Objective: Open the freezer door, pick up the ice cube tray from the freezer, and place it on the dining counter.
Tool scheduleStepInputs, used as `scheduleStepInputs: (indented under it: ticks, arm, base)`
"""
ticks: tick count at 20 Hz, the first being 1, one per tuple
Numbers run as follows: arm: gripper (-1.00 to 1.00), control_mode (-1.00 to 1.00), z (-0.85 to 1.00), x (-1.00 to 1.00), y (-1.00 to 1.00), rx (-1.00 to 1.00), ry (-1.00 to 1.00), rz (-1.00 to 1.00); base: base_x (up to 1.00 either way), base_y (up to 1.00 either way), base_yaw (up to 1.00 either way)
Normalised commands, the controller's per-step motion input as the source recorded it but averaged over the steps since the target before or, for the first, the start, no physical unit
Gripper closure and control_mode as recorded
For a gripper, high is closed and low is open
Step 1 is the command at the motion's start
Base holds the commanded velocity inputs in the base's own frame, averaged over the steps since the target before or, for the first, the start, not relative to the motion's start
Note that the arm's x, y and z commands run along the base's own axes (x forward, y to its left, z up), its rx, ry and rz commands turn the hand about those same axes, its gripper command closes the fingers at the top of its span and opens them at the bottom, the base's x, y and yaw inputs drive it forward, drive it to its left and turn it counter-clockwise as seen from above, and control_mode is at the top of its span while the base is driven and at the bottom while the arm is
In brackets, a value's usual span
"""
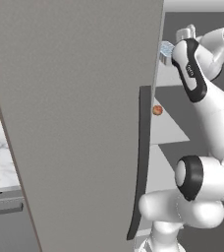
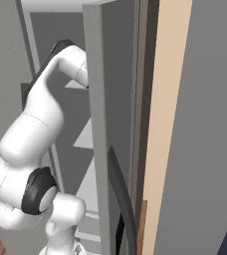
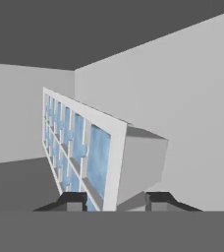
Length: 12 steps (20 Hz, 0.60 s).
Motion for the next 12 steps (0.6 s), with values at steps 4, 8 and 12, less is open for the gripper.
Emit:
scheduleStepInputs:
  ticks: [4, 8, 12]
  arm:
    - [1.00, -1.00, 0.05, -0.32, 0.00, 0.00, -0.10, -0.04]
    - [1.00, -1.00, 0.00, -0.36, 0.00, 0.00, -0.02, -0.04]
    - [1.00, -1.00, 0.07, -0.44, 0.00, 0.00, 0.00, -0.01]
  base:
    - [0.00, 0.00, 0.00]
    - [0.00, 0.00, 0.00]
    - [0.00, 0.00, 0.00]
